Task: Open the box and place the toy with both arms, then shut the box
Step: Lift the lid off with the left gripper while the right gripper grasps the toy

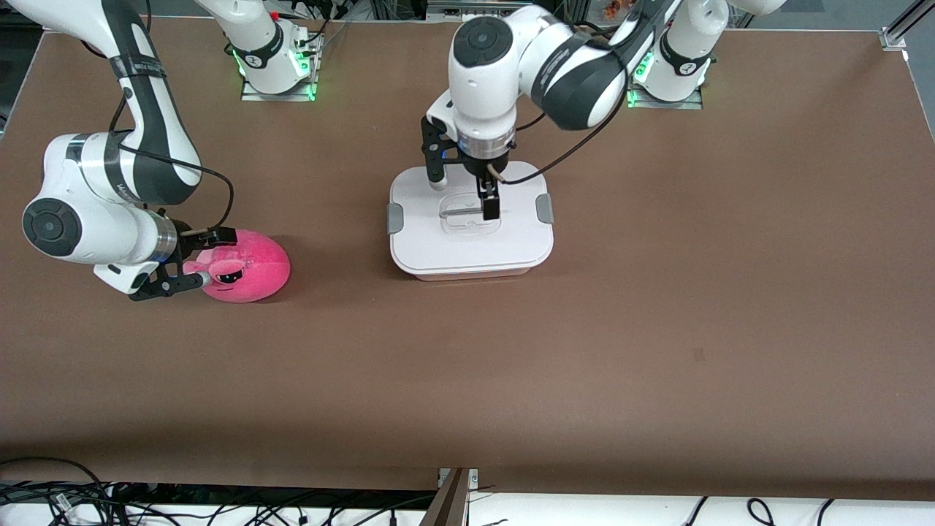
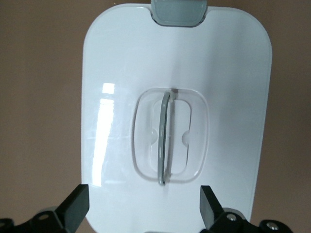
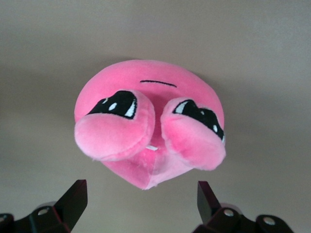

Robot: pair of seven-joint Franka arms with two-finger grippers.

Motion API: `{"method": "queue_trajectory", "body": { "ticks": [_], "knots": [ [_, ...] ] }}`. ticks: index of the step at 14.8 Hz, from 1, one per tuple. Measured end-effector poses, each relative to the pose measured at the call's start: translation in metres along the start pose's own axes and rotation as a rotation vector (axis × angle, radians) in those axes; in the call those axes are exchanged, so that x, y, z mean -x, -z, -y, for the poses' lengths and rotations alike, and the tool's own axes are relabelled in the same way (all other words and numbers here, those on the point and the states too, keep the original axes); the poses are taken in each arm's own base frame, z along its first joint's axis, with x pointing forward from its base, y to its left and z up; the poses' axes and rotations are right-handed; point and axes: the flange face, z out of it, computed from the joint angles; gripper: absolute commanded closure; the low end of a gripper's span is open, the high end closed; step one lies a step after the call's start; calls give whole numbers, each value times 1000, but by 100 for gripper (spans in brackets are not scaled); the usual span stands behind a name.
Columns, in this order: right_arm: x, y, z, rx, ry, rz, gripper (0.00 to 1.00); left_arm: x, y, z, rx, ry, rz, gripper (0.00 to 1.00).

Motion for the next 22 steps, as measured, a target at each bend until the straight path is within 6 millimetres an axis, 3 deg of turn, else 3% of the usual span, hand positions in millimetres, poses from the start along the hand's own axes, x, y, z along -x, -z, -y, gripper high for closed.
{"method": "queue_trajectory", "body": {
  "ticks": [3,5,6,7,9,10,14,15,16,17,18,19,20,22],
  "knots": [
    [-3,-14,-1,6,-2,-41,1,-8,-26,-5,7,-26,24,0],
    [-5,-28,-1,9,-1,-65,10,-10,-34,-8,14,-31,32,0],
    [-6,-33,-1,10,0,-69,20,-11,-37,-8,16,-32,36,0],
    [-6,-36,-1,10,0,-71,38,-12,-42,-8,17,-33,35,0],
    [-6,-36,-1,10,0,-73,86,-17,-55,-9,16,-33,29,0],
    [-6,-36,-1,10,0,-73,100,-20,-61,-11,17,-28,29,0],
    [-6,-34,-1,12,23,-77,100,-32,-66,-28,18,-17,32,0],
    [-6,-33,-1,13,32,-79,100,-32,-65,-29,17,-17,31,12],
    [-6,-32,-1,13,39,-81,100,-32,-66,-28,17,-17,32,47],
    [-6,-31,-1,14,47,-84,100,-31,-66,-27,16,-15,32,68],
    [-6,-28,-1,16,57,-89,100,-31,-66,-26,15,-13,33,82],
    [-6,-23,-2,19,73,-97,100,-31,-66,-26,15,-13,33,94],
    [-7,-17,-2,22,88,-107,100,-31,-66,-26,15,-13,33,100],
    [-9,2,-3,30,144,-126,100,-31,-65,-26,14,-12,33,100]
  ]
}}
